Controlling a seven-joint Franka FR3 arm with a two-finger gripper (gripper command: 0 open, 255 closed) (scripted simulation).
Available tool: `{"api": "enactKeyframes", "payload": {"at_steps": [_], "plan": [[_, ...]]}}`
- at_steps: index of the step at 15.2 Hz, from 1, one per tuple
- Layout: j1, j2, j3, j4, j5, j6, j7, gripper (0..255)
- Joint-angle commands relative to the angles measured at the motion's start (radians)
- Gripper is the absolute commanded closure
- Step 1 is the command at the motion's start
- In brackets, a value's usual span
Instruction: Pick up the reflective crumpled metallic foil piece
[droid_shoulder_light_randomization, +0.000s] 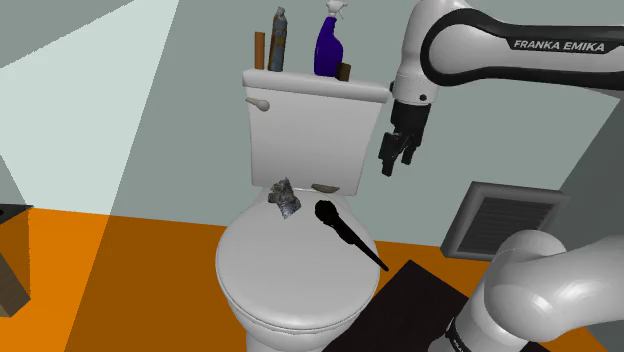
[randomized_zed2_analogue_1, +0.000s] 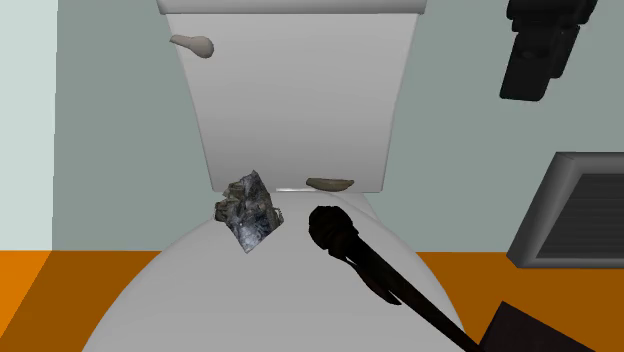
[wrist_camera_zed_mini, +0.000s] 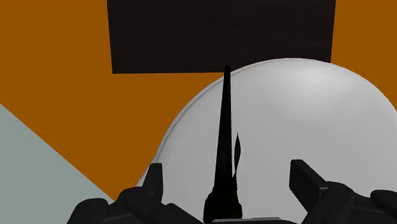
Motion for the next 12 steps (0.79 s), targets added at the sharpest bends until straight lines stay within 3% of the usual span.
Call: {"api": "enactKeyframes", "payload": {"at_steps": [1,12], "plan": [[0.0,0.0,0.0,0.0,0.0,0.0,0.0,0],[0.026,0.439,0.046,0.191,0.03,0.196,0.044,0]]}}
